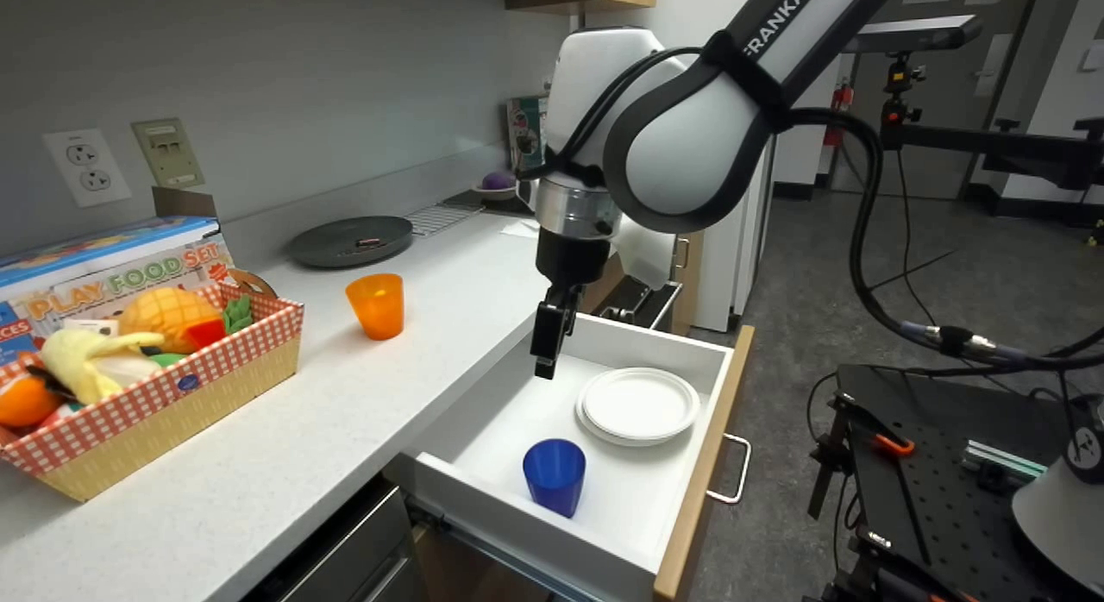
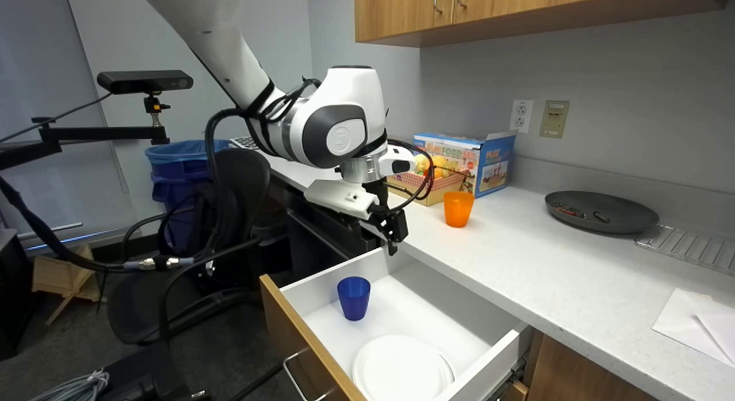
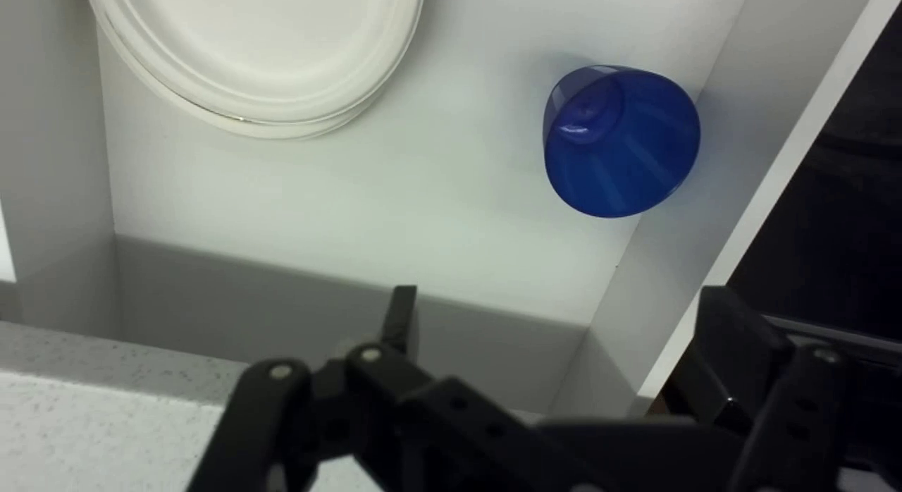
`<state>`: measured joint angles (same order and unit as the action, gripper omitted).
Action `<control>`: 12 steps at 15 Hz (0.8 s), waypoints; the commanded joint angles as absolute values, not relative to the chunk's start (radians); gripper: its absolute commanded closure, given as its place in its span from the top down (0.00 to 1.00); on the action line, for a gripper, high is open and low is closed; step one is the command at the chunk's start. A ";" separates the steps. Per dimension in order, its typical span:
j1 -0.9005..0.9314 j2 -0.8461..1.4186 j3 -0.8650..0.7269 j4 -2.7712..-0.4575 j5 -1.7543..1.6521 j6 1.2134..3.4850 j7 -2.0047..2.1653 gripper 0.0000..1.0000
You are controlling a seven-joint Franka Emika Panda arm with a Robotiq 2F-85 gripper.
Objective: Open the drawer, then put the blue cup in the drawer
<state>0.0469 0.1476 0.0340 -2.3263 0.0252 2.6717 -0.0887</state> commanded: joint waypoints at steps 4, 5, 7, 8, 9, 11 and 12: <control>0.036 0.103 0.040 -2.364 0.044 2.669 -0.110 1.00; 0.036 0.100 0.040 -2.366 0.045 2.669 -0.110 1.00; 0.036 0.099 0.039 -2.366 0.045 2.669 -0.110 1.00; 0.036 0.099 0.039 -2.367 0.045 2.669 -0.110 1.00; 0.036 0.099 0.039 -2.367 0.045 2.669 -0.110 1.00; 0.036 0.099 0.039 -2.367 0.045 2.669 -0.110 1.00; 0.036 0.099 0.039 -2.367 0.045 2.669 -0.110 1.00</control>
